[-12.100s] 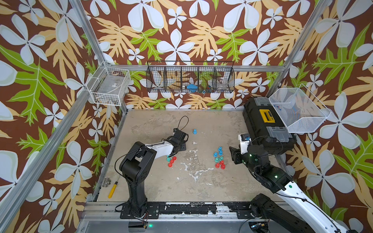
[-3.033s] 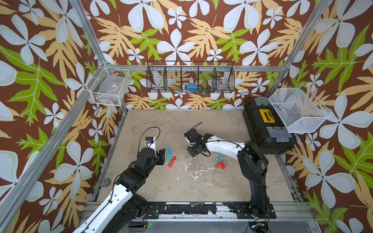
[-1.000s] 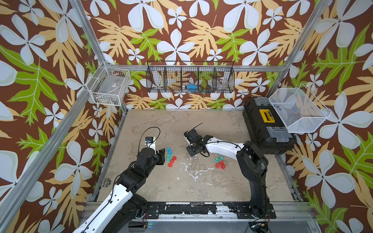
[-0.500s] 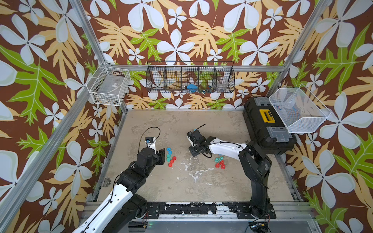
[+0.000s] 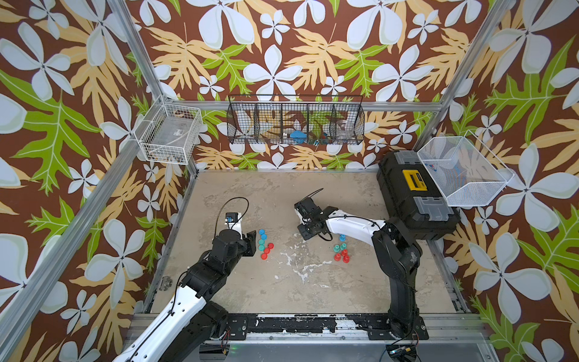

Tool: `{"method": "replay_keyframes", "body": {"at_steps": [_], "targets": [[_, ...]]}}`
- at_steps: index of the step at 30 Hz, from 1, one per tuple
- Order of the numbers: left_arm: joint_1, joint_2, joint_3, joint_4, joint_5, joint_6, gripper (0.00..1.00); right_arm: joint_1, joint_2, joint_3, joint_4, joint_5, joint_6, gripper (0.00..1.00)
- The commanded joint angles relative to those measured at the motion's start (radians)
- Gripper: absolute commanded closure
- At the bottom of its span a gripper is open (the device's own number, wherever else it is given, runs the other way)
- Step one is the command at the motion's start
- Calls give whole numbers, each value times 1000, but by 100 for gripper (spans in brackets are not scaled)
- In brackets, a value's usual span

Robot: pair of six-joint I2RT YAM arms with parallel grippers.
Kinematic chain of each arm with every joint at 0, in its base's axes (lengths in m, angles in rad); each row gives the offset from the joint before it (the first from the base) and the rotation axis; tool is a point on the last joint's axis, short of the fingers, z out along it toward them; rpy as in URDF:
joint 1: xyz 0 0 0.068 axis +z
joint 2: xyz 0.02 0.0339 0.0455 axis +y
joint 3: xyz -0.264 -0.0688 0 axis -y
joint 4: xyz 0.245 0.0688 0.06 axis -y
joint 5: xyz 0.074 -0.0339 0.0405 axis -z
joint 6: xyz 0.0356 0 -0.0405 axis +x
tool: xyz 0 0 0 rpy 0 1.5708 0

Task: Close the stamp cap
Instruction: Place the stamp at the center of the board.

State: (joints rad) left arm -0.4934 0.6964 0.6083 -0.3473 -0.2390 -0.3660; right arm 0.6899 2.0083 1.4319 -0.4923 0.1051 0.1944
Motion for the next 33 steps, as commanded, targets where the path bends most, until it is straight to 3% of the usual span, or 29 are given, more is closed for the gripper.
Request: {"method": "replay_keyframes", "body": {"at_steps": [1, 12, 33], "targets": [[1, -2, 3, -7, -4, 4, 44, -30, 3, 41, -63, 26, -28, 88], [1, -3, 4, -5, -5, 6, 44, -120, 87, 193, -84, 21, -42, 89], [1, -4, 2, -7, -8, 4, 44, -171, 279, 513, -117, 46, -56, 90]]}}
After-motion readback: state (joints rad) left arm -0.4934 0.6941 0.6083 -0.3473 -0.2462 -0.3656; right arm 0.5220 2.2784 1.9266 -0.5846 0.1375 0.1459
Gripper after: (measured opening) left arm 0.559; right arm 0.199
